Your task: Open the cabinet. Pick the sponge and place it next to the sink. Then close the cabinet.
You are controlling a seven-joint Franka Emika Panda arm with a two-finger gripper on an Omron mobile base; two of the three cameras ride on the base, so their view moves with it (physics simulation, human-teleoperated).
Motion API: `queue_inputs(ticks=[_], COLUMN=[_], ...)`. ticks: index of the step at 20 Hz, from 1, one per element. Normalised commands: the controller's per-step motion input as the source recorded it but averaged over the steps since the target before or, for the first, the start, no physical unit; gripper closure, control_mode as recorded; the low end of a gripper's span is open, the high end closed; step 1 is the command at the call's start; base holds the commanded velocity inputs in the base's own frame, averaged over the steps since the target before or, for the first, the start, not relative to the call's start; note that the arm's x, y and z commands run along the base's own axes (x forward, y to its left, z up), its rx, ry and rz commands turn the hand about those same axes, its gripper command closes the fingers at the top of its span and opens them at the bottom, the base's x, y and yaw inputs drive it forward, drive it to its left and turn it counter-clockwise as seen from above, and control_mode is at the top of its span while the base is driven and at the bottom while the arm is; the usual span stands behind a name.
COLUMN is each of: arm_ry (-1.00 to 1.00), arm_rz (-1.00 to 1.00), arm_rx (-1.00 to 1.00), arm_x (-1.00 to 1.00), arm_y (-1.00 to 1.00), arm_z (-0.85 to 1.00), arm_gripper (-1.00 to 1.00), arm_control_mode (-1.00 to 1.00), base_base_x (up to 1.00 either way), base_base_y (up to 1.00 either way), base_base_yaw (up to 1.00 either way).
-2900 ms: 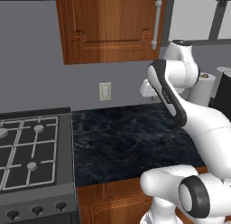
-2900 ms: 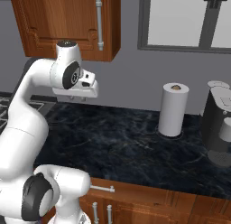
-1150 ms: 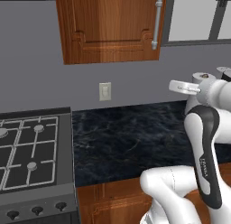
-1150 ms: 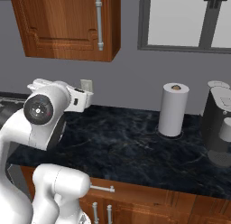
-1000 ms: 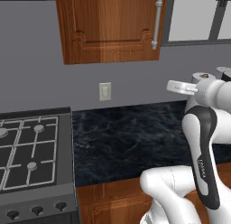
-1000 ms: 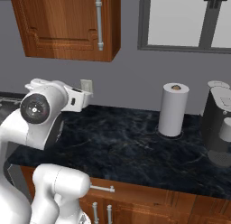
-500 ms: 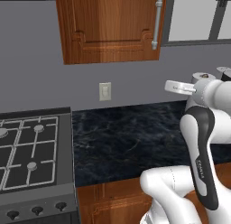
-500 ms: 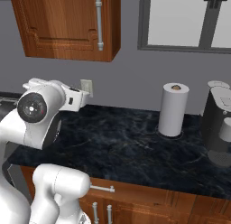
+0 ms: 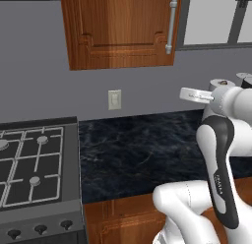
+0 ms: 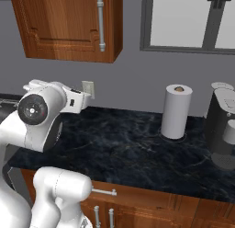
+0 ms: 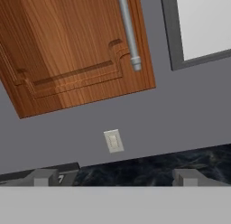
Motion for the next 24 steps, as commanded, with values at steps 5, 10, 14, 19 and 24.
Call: queue_inputs(ticks=[5, 10, 14, 19, 24], arm_ry=[0.0, 0.2, 0.29, 0.18, 0.0], arm_rz=[0.0, -0.01, -0.01, -0.01, 0.0], arm_rx=[0.0, -0.02, -0.09, -0.09, -0.01], arm_x=[-0.01, -0.01, -0.04, -0.01, 0.0], arm_y=[0.0, 0.0, 0.0, 0.0, -0.13], arm_z=[0.0, 0.16, 0.37, 0.12, -0.12], arm_gripper=[-1.0, -1.0, -1.0, -1.0, -1.0], arm_control_mode=[-1.0, -1.0, -1.0, -1.0, -1.0], base_base_x=[0.0, 0.0, 0.0, 0.0, 0.0], base_base_y=[0.0, 0.0, 0.0, 0.0, 0.0], base_base_yaw=[0.0, 0.0, 0.0, 0.0, 0.0])
